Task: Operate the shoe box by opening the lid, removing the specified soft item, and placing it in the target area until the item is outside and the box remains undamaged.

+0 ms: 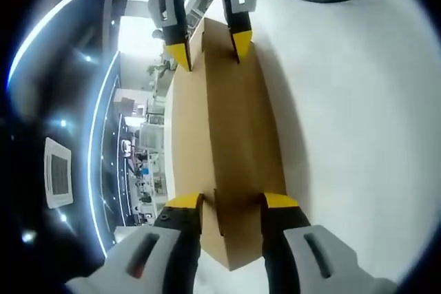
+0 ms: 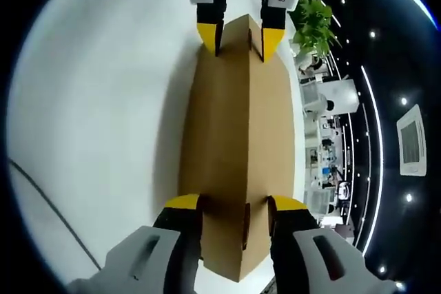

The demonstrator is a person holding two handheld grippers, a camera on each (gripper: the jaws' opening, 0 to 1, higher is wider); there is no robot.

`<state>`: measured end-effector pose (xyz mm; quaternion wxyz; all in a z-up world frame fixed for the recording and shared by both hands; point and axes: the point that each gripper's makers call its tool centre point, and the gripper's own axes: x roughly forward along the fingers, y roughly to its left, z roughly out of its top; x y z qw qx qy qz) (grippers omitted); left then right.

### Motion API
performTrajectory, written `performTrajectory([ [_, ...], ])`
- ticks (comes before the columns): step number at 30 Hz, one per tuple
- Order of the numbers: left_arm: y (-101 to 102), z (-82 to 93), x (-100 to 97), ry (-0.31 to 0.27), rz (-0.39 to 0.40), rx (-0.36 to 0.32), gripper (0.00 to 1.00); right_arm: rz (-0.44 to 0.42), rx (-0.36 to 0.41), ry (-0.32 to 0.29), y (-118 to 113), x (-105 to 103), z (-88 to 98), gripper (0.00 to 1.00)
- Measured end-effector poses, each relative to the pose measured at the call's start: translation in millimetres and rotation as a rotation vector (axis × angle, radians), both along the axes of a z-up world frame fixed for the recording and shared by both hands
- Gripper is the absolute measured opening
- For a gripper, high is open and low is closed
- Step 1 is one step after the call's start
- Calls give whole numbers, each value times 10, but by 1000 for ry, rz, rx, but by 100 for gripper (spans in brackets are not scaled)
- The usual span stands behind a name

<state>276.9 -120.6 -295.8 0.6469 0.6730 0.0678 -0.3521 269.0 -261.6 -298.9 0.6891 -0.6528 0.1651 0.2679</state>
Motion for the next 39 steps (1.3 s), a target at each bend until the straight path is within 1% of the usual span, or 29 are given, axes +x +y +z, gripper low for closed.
performTrajectory([
  [3,2,-6,2,5,-6,-3,32,-10,-2,-1,3,5,2,36],
  [6,-6,13,-1,28,11,-16,32,-18,14,6,4,-1,11,35],
  [9,-4,2,2,34,11,-19,32,-13,13,12,6,1,21,34],
  [15,-5,35,7,51,19,-40,31,-5,12,18,2,-13,67,33],
  [19,-3,57,11,53,24,-48,31,6,26,20,-3,-13,98,33],
  [23,-5,124,5,45,29,-63,30,-4,29,17,-4,2,155,32],
  [30,7,212,1,49,35,-90,30,-15,46,12,-11,0,229,31],
  [38,-4,275,8,64,34,-95,30,-29,55,7,-11,-9,278,30],
  [39,-8,285,11,74,37,-99,31,-28,55,4,-15,-10,288,30],
])
